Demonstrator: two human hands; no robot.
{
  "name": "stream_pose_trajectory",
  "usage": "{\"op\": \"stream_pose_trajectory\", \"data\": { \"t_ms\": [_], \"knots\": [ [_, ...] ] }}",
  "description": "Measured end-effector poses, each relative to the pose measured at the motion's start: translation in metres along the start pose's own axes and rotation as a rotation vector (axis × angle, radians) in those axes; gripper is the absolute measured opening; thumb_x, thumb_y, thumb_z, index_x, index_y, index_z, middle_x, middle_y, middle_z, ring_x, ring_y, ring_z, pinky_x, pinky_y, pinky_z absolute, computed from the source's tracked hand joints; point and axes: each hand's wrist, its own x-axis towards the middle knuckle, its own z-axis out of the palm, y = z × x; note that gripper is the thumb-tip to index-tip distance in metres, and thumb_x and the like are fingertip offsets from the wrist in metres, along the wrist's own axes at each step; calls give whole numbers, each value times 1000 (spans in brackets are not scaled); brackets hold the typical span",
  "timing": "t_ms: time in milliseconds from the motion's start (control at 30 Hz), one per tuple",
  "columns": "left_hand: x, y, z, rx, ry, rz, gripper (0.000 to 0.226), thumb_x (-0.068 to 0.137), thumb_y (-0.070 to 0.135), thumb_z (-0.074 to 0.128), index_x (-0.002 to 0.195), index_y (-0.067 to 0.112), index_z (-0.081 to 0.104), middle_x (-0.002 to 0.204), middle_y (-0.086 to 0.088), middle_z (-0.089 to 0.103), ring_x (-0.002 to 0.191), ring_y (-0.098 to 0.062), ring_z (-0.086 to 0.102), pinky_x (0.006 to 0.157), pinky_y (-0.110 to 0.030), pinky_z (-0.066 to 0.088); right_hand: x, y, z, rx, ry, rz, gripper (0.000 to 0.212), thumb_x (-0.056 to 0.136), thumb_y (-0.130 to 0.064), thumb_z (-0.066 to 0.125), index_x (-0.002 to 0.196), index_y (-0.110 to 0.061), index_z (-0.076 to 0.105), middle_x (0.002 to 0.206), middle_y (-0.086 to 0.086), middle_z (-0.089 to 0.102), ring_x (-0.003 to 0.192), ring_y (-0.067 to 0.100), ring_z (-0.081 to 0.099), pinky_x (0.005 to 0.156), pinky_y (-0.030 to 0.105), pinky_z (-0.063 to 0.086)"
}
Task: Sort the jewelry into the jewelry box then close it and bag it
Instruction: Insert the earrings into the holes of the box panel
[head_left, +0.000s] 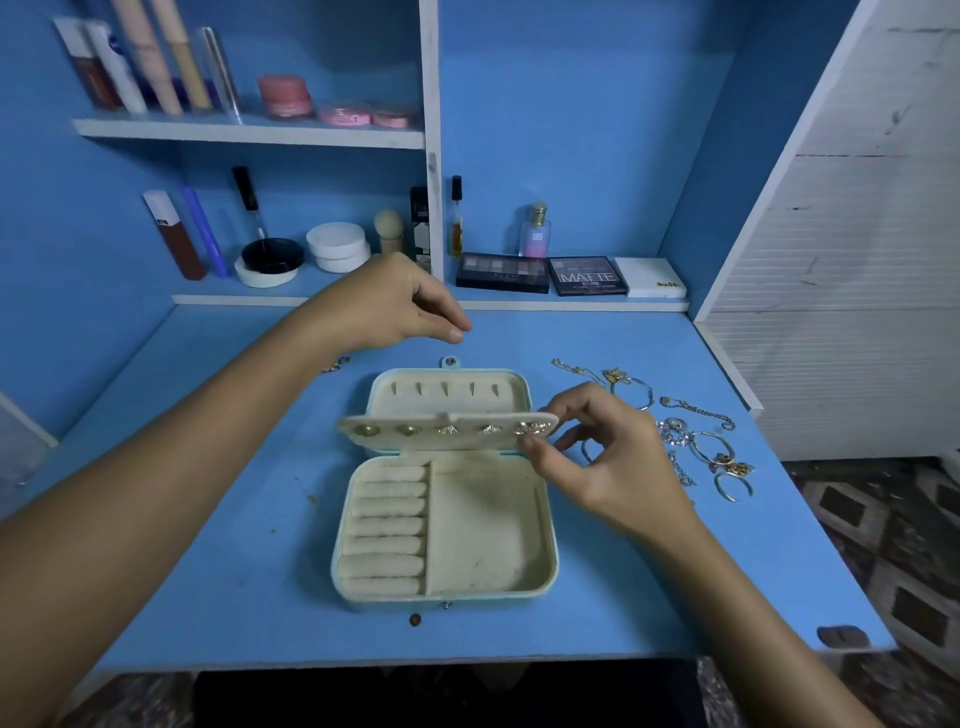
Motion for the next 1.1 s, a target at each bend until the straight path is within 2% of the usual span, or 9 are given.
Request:
{"op": "stream_pose_trajectory", "data": {
  "t_ms": [167, 300, 433, 633, 867, 1000, 1100],
  "knots": [
    [-14, 9, 9, -19, -84, 5, 14, 82, 20, 80, 94, 27, 79, 88, 17, 76, 87, 7, 68, 81, -7, 49, -12, 5, -3, -89, -11, -179, 12, 77, -16, 77, 82, -15, 66, 85, -10, 73, 82, 16, 71, 69, 36, 55],
    [-23, 18, 18, -28, -147, 20, 12, 80, 19, 82, 88, 27, 79, 83, 18, 75, 82, 4, 69, 78, -13, 52, -18, 9, -3, -149, -16, -262, 14, 71, -6, 79, 79, -9, 67, 87, -6, 72, 83, 16, 69, 68, 37, 55],
    [-31, 24, 25, -79, -196, 28, 16, 79, 18, 83, 93, 25, 79, 85, 15, 76, 84, 2, 70, 79, -11, 51, -21, 10, -5, -161, -18, -277, 17, 69, -2, 80, 79, -7, 67, 87, -4, 72, 82, 17, 68, 67, 36, 54],
    [-37, 31, 35, -75, -300, 54, 10, 79, 19, 83, 87, 25, 79, 83, 14, 76, 82, 1, 70, 80, -12, 51, -23, 13, -5, -182, -19, -305, 18, 69, -1, 82, 78, -7, 67, 86, 0, 70, 80, 22, 67, 68, 35, 51],
    [-39, 41, 38, -98, -449, 84, 12, 80, 19, 81, 85, 29, 78, 81, 13, 75, 76, 2, 67, 75, -12, 50, -22, 14, -4, -183, -13, -335, 17, 71, -3, 84, 76, -4, 68, 84, 1, 70, 79, 21, 67, 70, 35, 51],
    [-41, 41, 41, -86, -503, 114, 13, 81, 18, 80, 88, 29, 78, 85, 11, 76, 77, 0, 66, 77, -18, 50, -23, 15, -4, -178, -11, -321, 15, 72, -4, 82, 77, -5, 68, 83, 1, 69, 79, 23, 67, 69, 38, 52],
    [-42, 41, 43, -89, -507, 120, 11, 83, 17, 79, 92, 23, 79, 86, 10, 76, 73, 4, 64, 74, -13, 48, -23, 16, -4, -179, -8, -319, 14, 73, -6, 81, 77, -6, 68, 83, 1, 69, 78, 23, 67, 68, 38, 51]
  ]
}}
